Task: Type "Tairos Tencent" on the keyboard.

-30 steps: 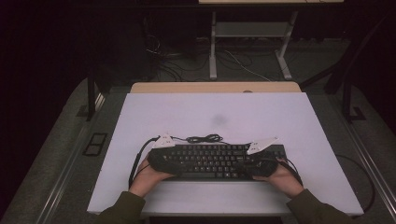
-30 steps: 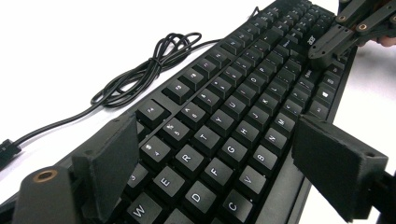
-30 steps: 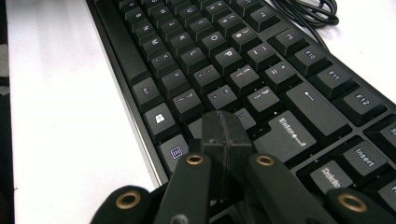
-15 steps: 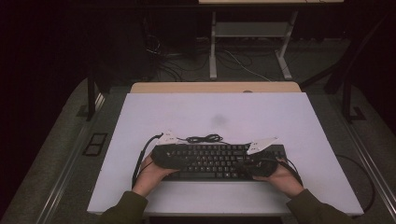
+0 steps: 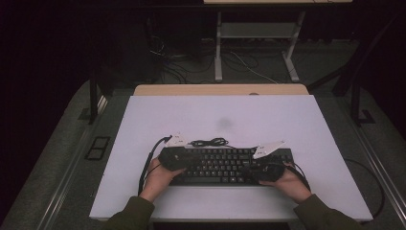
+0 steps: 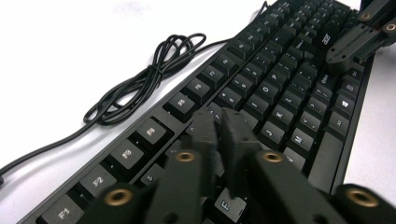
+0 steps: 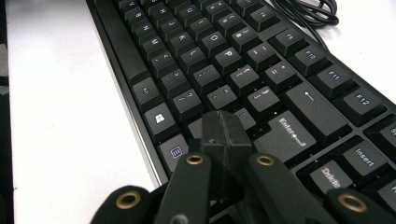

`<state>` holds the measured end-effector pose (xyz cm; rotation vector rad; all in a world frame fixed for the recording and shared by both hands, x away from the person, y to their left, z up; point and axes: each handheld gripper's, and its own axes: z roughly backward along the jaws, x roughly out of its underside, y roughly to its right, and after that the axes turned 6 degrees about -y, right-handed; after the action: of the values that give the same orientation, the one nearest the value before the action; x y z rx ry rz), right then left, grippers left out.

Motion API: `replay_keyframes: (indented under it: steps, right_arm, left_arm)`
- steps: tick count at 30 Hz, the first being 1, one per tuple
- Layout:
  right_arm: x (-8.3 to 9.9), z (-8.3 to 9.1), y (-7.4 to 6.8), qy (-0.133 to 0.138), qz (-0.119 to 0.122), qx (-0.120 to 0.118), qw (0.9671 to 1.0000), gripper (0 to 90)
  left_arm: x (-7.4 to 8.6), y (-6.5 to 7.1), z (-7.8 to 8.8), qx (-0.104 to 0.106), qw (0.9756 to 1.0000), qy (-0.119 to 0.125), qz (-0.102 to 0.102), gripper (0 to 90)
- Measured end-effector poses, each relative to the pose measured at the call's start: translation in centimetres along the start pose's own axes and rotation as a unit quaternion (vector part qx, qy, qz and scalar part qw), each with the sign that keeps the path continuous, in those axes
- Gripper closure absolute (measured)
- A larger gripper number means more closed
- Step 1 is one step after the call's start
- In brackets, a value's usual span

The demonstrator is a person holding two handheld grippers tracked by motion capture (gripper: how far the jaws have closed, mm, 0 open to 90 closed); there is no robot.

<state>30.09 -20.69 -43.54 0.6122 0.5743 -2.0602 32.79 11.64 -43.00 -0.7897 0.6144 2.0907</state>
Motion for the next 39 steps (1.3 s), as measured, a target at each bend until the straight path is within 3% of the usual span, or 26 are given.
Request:
replay_keyframes:
  steps: [18,19,30,35,39]
  right_arm:
    - [0.0,0.0,0.0,0.000,0.001,0.001,1.0000,89.1]
    - [0.0,0.0,0.0,0.000,0.001,0.001,1.0000,89.1]
    - [0.0,0.0,0.0,0.000,0.002,0.001,1.0000,89.1]
    - [0.0,0.0,0.0,0.000,0.002,0.001,1.0000,89.1]
    - [0.0,0.0,0.0,0.000,0.002,0.001,1.0000,89.1]
  left_arm:
    - [0.1,0.0,-0.7,0.002,0.9995,-0.032,0.003,89.1]
    - [0.2,0.0,-0.7,0.000,0.9993,-0.037,-0.006,89.1]
    - [0.1,-0.1,0.0,0.007,0.9999,-0.015,0.003,88.9]
    - [0.1,-0.1,0.4,0.010,0.9999,-0.006,0.006,81.7]
    - [0.3,0.0,0.7,0.010,0.9999,-0.008,0.003,70.4]
